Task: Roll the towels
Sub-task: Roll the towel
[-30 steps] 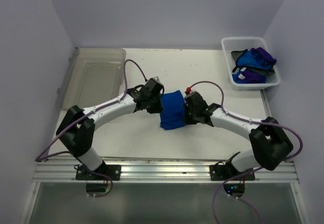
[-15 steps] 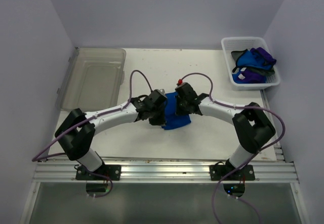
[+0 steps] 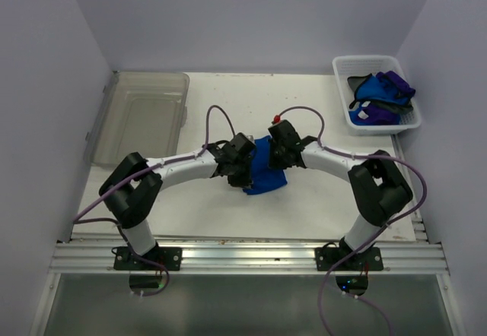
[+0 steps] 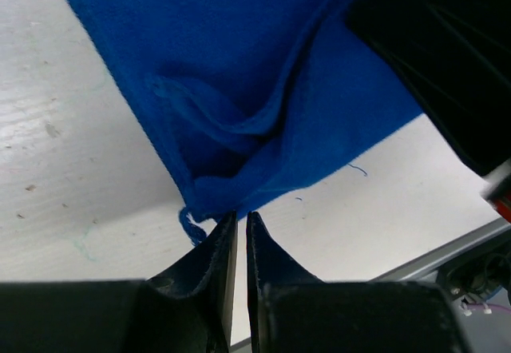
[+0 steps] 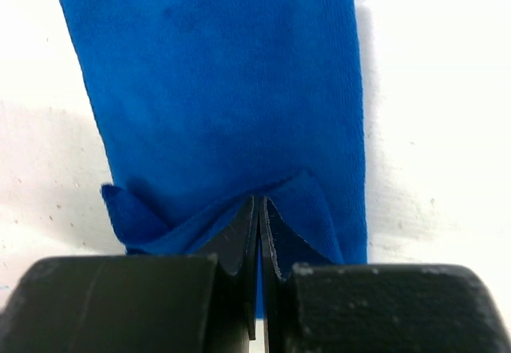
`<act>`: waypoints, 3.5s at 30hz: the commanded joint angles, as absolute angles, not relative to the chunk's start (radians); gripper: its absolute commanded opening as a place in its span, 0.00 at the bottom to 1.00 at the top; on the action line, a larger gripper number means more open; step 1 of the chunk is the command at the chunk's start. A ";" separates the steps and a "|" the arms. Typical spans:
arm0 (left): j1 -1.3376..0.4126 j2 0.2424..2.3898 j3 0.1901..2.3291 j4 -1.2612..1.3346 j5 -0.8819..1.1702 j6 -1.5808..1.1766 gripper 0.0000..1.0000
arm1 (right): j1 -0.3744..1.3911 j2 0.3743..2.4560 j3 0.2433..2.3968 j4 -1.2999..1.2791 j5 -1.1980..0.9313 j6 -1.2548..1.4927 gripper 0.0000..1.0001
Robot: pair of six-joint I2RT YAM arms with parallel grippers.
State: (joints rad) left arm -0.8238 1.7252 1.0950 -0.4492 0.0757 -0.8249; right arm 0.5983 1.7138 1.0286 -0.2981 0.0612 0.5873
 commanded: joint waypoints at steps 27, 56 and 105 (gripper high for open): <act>-0.770 1.698 1.201 -0.400 0.103 -0.762 0.18 | 0.598 1.620 1.025 -0.379 0.120 0.436 0.30; -0.785 1.792 1.224 -0.417 0.121 -0.710 0.22 | 0.574 1.594 0.974 -0.330 0.236 0.523 0.00; -0.834 1.823 1.053 -0.269 0.055 -0.799 0.11 | 0.557 1.586 0.767 -0.195 0.043 0.547 0.00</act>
State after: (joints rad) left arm -0.8181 1.8568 1.1282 -0.3099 0.0151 -0.7937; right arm 0.5499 1.6276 0.8509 -0.1959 0.0990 0.4904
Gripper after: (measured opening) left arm 0.113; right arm 0.010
